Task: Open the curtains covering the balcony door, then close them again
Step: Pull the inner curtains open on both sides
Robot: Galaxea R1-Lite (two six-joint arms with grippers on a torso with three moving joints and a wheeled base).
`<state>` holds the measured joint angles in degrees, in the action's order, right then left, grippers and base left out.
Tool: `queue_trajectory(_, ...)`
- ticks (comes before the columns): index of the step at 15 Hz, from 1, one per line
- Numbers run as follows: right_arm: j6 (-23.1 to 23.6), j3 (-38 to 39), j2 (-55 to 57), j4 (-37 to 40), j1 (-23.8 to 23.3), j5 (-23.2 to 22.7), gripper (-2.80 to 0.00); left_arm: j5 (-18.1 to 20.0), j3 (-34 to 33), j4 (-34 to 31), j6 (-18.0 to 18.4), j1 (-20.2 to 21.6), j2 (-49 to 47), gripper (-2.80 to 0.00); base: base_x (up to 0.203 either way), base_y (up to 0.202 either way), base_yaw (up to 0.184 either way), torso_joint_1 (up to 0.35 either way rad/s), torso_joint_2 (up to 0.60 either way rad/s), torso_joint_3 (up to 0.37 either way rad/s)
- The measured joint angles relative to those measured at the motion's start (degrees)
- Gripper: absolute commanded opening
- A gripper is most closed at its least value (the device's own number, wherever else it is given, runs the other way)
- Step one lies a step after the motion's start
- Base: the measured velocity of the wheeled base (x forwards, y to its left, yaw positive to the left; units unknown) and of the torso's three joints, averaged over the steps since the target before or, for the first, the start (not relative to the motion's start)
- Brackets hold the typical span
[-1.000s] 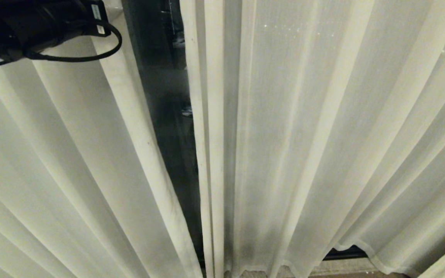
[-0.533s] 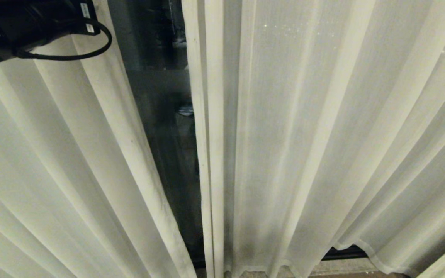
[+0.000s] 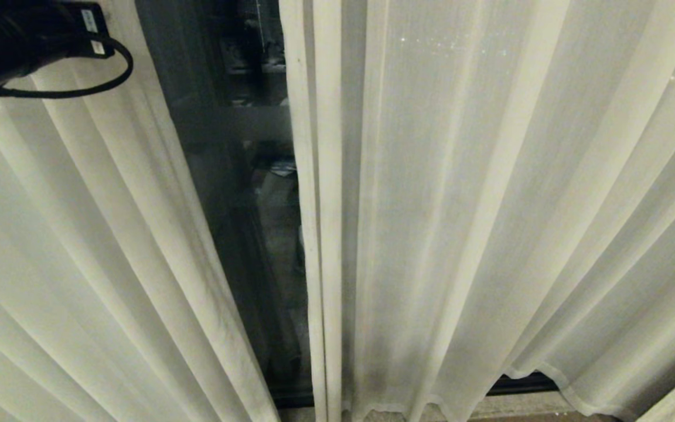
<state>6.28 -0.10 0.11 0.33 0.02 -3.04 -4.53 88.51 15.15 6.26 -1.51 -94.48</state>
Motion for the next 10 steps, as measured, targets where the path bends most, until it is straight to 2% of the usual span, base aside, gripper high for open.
queue_trajectory(6, 0.00, 0.00, 0.00, 0.00, 0.00, 0.02, -2.80, 0.09, -3.01, 0.06, -0.91, 3.44, 2.19, -2.80, 0.000, 0.000, 0.000, 0.000, 0.00, 0.000)
queue_trajectory(10, -0.01, 0.00, 0.00, 0.01, 0.00, 0.00, -2.80, 0.21, -3.64, 0.06, -1.56, 4.23, 2.45, -2.80, 0.000, 0.000, 0.000, 0.000, 0.00, 0.000)
